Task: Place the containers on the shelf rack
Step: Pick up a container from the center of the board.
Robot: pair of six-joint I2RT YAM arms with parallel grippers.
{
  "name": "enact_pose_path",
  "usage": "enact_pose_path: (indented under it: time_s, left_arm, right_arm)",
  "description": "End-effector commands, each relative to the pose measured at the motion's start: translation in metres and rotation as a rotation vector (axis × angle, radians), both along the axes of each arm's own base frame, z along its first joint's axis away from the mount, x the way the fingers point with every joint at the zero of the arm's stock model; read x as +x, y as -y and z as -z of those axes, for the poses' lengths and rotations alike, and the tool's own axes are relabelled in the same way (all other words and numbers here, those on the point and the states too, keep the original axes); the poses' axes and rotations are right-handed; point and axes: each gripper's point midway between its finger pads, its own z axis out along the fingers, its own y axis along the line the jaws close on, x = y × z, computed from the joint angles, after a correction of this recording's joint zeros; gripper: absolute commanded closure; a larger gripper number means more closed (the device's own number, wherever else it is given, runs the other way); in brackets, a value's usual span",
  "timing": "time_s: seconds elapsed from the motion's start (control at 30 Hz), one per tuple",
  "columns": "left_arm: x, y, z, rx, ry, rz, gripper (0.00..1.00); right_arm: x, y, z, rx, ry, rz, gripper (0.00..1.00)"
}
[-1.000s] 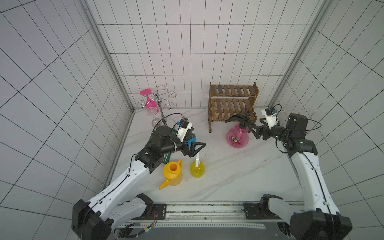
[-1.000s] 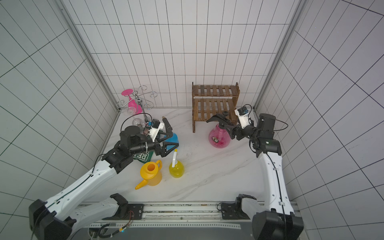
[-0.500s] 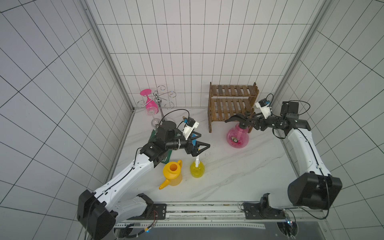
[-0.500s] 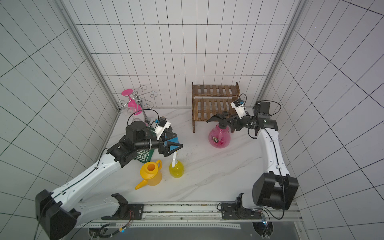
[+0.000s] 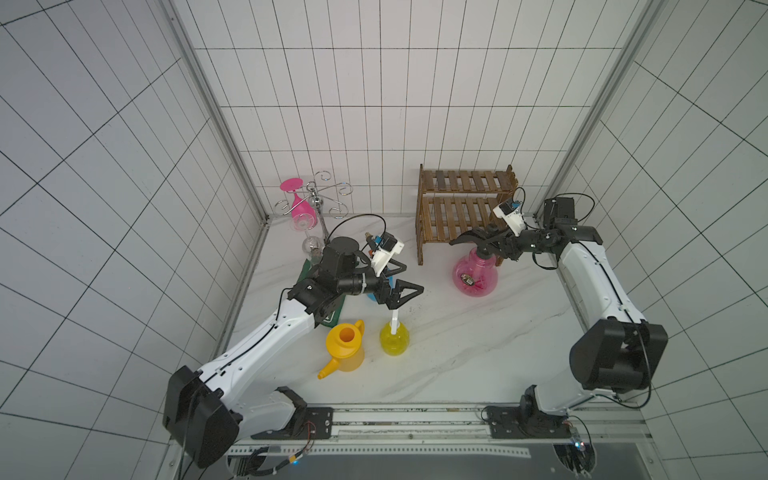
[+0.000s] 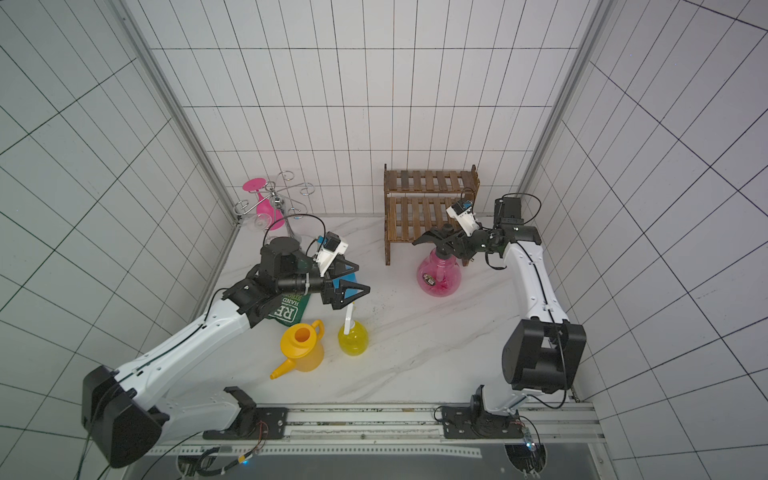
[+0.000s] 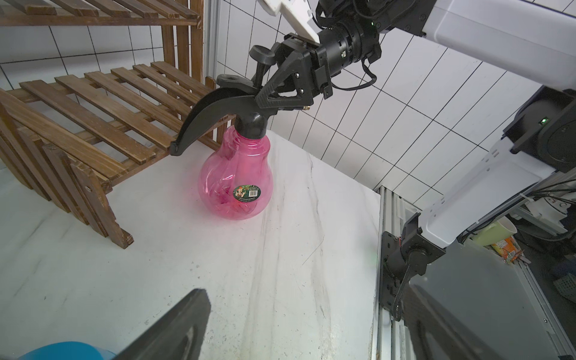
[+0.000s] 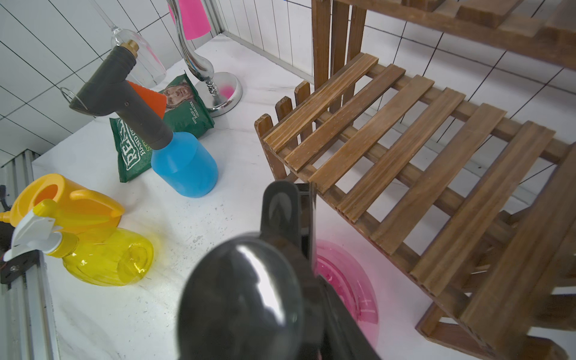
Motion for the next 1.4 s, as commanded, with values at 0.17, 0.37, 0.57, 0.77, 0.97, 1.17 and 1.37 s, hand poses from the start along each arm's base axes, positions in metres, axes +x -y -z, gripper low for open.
enact_pose_path:
  time_s: [0.17,0.37,0.57,0.77,0.97,1.17,1.37]
  left_arm:
    - [0.003,0.004,-0.012,0.004,0.060,0.020,0.03]
    - [0.007,0.001,-0.010,0.080,0.124,0.019,0.03]
    - [0.000,-0.005,-0.013,0.191,0.273,0.082,0.05]
    - [-0.013,0.000,-0.011,0.294,0.404,0.186,0.09]
    - [-0.024,0.020,-0.004,0.280,0.411,0.281,0.20]
    - [-0.019,0.032,0.002,0.285,0.402,0.276,0.28]
    - [0.001,0.033,-0.004,0.317,0.433,0.190,0.30]
  right_arm:
    - [-0.011,-0.006,-0.003,-0.057,0.024,-0.042,0.78]
    - [-0.028,-0.008,-0.028,-0.041,0.091,-0.055,1.00]
    - [-0.069,-0.024,-0.064,0.043,0.184,-0.131,1.00]
    - [-0.125,-0.051,-0.078,0.097,0.260,-0.292,1.00]
    - [-0.171,-0.070,-0.089,0.149,0.287,-0.399,1.00]
    - [-0.199,-0.080,-0.081,0.157,0.265,-0.461,1.00]
    - [-0.208,-0.084,-0.075,0.148,0.250,-0.491,1.00]
